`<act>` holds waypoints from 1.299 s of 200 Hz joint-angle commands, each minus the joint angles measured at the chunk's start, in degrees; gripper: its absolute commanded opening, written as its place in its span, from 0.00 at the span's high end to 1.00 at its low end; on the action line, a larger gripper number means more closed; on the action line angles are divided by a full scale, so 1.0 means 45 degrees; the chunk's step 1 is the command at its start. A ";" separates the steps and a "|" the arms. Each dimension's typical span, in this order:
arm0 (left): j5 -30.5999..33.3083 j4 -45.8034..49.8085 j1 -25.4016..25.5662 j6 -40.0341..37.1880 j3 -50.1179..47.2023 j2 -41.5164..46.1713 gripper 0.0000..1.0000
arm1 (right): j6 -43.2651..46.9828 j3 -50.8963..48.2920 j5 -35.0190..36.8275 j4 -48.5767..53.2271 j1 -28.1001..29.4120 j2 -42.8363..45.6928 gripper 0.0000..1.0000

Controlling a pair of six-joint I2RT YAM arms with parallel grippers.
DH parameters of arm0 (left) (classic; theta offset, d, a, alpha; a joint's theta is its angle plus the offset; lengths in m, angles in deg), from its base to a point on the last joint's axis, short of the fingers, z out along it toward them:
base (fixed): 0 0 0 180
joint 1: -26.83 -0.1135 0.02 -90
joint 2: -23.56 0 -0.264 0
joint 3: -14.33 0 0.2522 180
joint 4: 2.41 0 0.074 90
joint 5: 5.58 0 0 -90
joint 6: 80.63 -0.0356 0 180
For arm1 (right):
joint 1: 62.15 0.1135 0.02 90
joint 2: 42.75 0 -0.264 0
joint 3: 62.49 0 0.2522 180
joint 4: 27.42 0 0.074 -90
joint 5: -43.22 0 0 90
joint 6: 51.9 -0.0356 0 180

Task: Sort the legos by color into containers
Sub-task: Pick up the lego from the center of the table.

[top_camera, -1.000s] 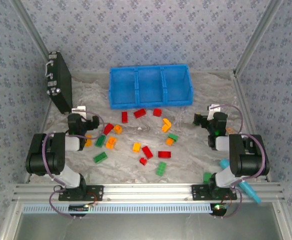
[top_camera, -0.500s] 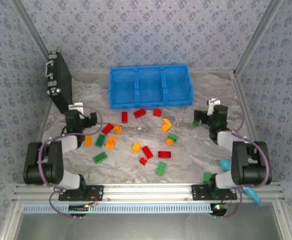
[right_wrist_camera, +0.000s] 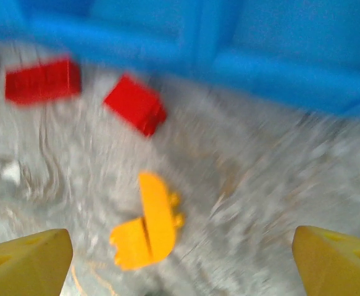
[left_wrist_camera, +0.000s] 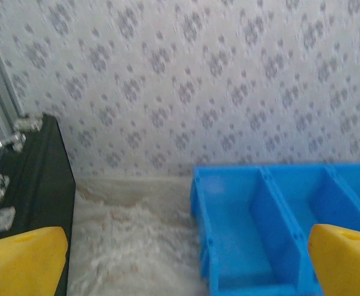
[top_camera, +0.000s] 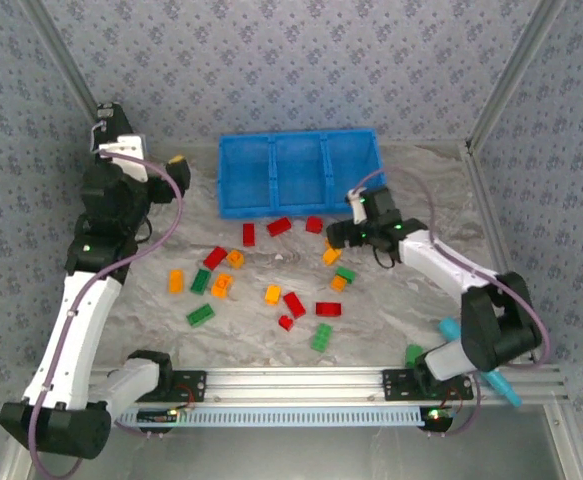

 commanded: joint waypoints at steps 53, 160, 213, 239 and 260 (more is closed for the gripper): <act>-0.1302 0.3642 0.0101 -0.1324 0.0286 0.1262 0.00 | -0.0837 0.2284 0.2025 0.1784 0.1143 -0.3402 0.09; -0.0990 0.3676 0.0093 -0.1955 -0.0406 0.1257 0.00 | -0.0894 0.3643 0.1475 0.2030 0.0840 -0.5326 0.56; -0.0976 0.3554 0.0091 -0.2207 -0.0505 0.1186 0.00 | -0.0874 0.4319 0.1633 0.2932 0.0644 -0.5090 0.74; -0.0893 0.3370 0.0104 -0.2304 -0.0703 0.1264 0.00 | -0.0539 0.5255 0.1776 0.4023 0.0501 -0.4870 0.78; -0.0853 0.3195 0.0119 -0.2410 -0.0845 0.1331 0.00 | -0.0289 0.6123 0.1522 0.4743 0.0534 -0.4565 0.79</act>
